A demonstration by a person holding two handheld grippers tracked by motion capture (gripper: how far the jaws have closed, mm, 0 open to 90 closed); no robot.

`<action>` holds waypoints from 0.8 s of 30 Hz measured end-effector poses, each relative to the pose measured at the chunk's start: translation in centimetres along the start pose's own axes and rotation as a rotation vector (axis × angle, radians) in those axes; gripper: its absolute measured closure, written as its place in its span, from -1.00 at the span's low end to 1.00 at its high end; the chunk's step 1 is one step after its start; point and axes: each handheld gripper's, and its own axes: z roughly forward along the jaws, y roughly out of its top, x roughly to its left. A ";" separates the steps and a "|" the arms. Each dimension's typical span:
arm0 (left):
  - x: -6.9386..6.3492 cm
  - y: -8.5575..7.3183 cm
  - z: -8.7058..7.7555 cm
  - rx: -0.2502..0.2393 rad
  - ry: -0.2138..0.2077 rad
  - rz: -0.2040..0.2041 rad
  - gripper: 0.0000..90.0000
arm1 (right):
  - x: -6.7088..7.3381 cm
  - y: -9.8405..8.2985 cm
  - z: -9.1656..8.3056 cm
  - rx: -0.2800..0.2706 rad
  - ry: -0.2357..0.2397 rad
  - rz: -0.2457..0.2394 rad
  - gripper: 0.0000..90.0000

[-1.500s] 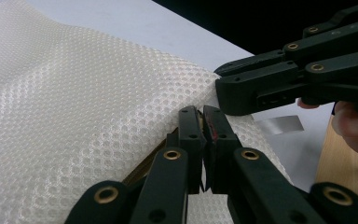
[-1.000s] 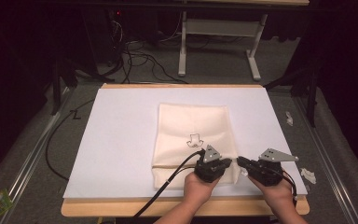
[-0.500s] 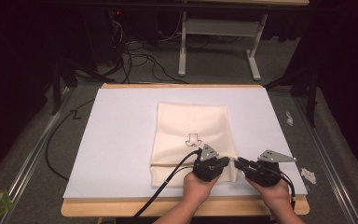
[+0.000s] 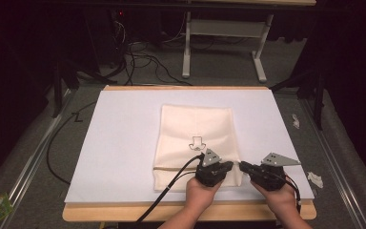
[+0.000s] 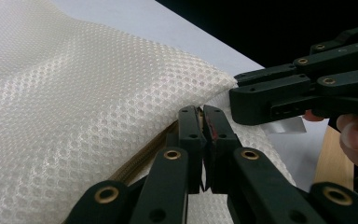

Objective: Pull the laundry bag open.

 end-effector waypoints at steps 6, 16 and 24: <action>0.1 0.2 -0.4 -0.023 -0.015 -0.021 0.95 | 0.0 0.3 -0.4 -0.012 0.012 0.010 0.93; 3.3 -0.8 -2.5 0.029 0.061 -0.092 0.95 | -1.6 0.0 -2.3 -0.070 -0.017 0.056 0.93; 9.7 -2.4 -10.9 0.102 0.273 -0.184 0.95 | -3.7 -0.5 -3.7 -0.098 -0.090 0.133 0.93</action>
